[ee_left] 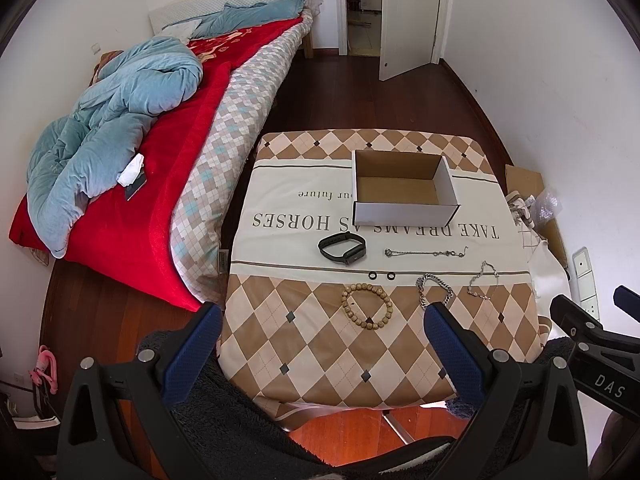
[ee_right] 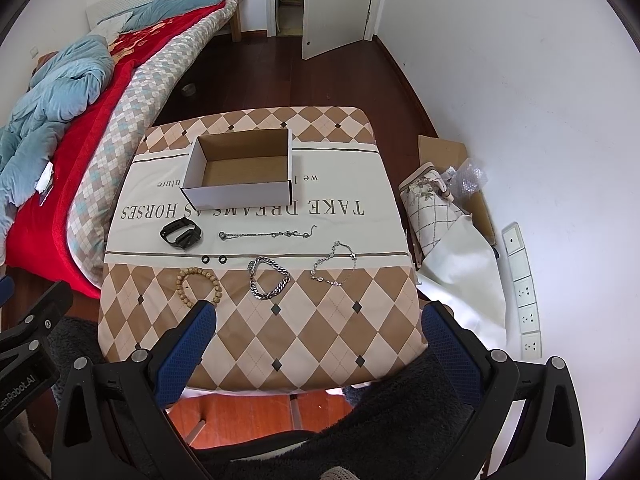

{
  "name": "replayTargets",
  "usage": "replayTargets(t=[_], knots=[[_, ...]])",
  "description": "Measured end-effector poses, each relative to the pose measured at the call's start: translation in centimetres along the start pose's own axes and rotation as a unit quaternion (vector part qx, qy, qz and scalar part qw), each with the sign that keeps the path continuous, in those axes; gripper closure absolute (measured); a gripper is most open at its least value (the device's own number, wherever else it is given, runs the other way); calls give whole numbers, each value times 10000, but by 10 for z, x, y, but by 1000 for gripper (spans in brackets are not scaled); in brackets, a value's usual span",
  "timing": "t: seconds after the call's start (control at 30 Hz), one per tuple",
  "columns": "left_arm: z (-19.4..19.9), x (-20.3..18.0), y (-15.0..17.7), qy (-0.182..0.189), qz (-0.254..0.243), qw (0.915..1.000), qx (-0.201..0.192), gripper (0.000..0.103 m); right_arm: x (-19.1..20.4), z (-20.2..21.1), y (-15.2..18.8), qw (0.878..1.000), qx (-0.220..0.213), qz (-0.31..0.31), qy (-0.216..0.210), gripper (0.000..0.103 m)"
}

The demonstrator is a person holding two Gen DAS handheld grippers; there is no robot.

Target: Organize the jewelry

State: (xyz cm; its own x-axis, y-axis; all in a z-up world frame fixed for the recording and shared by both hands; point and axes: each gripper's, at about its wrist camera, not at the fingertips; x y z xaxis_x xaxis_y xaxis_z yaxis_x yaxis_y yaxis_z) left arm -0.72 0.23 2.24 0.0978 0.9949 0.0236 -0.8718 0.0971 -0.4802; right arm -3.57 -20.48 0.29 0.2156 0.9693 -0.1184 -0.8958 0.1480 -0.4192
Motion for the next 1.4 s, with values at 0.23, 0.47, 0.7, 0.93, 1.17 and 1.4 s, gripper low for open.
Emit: replayTargets(t=[0.23,0.47,0.7,0.93,1.17,1.4], knots=[[0,0,0,-16,10,10000,3,0,-1,2,-1,10000,2,4,-7,0],[-1,3,2,-30,18,10000,4,0,1,5,-3,10000,-9,3,-15,0],[-15,10,0,-146,22,9999,-31,0,2,-9,-3,9999,-1,-45,-114,0],[-74,29,-9,-697,12,9976,8,0,-6,-63,-10,9993,90,-279,-229,0],[-160,32,-8,-843,-178,9946,577,1,3,-145,-11,9972,524,-362,-399,9],[-234,9,15,-163,-305,9869,1576,11,8,-195,-3,9943,820,-446,-516,20]])
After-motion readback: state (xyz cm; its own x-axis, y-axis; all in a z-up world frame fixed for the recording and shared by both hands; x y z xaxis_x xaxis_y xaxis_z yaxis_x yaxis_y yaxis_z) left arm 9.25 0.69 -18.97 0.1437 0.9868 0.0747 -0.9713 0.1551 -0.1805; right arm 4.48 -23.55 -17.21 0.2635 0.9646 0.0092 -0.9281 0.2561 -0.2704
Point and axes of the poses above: each gripper's, at about its wrist camera, not at the fingertips, and z roughly against the way its jaws point, x to its left, y to its underside, and after that the axes turned 4 degrees about z, right-handed
